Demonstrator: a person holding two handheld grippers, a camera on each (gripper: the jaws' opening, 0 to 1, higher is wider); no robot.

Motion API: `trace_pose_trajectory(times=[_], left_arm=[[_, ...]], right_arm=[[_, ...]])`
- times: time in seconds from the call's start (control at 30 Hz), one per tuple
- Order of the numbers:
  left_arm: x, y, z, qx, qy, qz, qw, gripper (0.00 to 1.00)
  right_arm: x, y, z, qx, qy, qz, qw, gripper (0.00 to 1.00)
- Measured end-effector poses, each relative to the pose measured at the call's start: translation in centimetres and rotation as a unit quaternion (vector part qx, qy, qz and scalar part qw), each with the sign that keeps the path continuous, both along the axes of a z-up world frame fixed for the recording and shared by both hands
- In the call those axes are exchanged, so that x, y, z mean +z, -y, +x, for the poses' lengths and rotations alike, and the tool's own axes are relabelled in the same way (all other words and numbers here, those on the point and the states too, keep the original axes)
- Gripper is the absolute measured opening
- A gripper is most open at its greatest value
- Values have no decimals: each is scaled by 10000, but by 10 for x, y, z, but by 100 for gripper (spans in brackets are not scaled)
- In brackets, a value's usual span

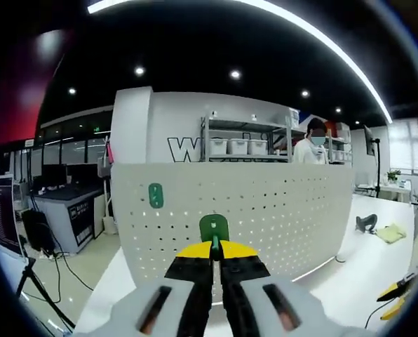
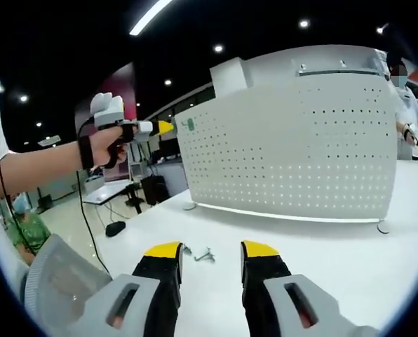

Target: Insert the hook assembly into the mounting plate slot until the hook locks in place.

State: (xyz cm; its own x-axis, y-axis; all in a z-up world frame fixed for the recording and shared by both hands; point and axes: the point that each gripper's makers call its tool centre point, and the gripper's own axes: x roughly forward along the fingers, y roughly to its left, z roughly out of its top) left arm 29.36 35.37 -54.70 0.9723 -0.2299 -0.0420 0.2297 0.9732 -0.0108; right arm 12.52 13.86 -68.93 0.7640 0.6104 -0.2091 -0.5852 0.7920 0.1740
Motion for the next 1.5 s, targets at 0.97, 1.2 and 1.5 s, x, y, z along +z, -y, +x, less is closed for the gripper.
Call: trace_pose_trajectory(times=[0.97,1.2,1.5], left_arm=[[19,-18,36,344,192,270,9989,2],[25,-15,43,376,225,366,9984,2],[27,-11,58,348,240,482,9979,2]], right_arm=[[-7,-2,6,120,-80,73,9999,35],[-6,-6,4,158,-65,163,9997,35],[-6,-1,4,117,-47,113,9999,38]])
